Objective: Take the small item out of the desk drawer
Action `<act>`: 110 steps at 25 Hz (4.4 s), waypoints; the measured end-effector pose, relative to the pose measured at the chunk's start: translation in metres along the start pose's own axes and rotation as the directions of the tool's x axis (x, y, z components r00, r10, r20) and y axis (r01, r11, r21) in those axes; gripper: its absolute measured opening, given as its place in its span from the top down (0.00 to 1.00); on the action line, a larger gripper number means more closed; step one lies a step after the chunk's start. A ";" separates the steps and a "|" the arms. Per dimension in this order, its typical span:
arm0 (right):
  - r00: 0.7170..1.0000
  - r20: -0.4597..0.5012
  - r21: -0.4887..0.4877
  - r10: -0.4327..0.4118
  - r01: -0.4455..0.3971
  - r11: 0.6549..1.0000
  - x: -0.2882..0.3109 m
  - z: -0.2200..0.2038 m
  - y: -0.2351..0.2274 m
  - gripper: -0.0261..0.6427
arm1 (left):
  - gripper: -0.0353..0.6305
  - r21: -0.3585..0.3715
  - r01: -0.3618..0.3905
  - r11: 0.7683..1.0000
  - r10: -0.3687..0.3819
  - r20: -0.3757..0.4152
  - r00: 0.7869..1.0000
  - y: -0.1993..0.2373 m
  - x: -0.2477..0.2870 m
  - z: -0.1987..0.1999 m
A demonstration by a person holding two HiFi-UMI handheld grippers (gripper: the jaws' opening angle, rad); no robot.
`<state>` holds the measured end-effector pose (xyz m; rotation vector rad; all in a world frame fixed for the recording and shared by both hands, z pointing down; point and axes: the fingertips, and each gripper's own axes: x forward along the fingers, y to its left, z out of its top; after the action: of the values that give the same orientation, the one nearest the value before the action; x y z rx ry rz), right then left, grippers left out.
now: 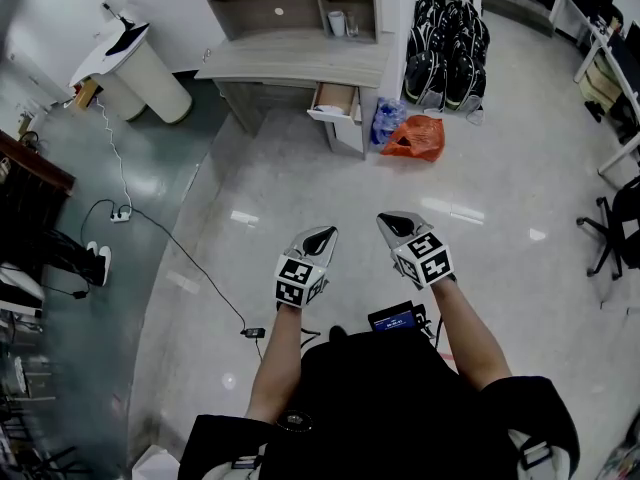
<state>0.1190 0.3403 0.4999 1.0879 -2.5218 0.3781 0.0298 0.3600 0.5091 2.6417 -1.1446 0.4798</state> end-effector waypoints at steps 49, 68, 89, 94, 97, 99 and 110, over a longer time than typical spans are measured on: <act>0.997 -0.056 0.054 -0.057 0.060 0.997 0.112 0.036 -0.094 0.96 | 0.94 -0.028 0.055 0.998 -0.055 -0.021 0.998 0.122 0.098 0.024; 0.989 -0.082 0.053 -0.124 0.129 0.990 0.201 0.078 -0.084 0.96 | 0.94 -0.035 0.112 0.993 -0.113 -0.011 0.994 0.227 0.101 0.023; 0.994 -0.105 0.079 -0.031 0.040 0.996 0.275 0.087 -0.132 0.96 | 0.94 -0.090 0.046 0.995 -0.050 -0.047 0.998 0.289 0.149 0.029; 0.995 -0.096 0.085 -0.022 0.030 0.996 0.295 0.106 -0.174 0.96 | 0.94 -0.078 0.038 0.996 -0.041 -0.049 0.998 0.309 0.189 0.054; 0.995 -0.096 0.087 -0.012 0.021 0.996 0.308 0.113 -0.199 0.96 | 0.94 -0.076 0.029 0.997 -0.033 -0.050 0.998 0.321 0.212 0.064; 0.995 -0.095 0.087 -0.001 0.009 0.996 0.317 0.120 -0.214 0.96 | 0.94 -0.079 0.017 0.997 -0.022 -0.053 0.998 0.329 0.225 0.072; 0.993 -0.087 0.070 0.081 -0.075 0.995 0.353 0.144 -0.270 0.95 | 0.94 -0.087 -0.042 0.995 0.036 -0.067 0.997 0.350 0.280 0.100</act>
<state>0.0619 -0.1208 0.5494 0.9758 -2.4938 0.5244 -0.0275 -0.0934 0.5489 2.5145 -1.1716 0.5068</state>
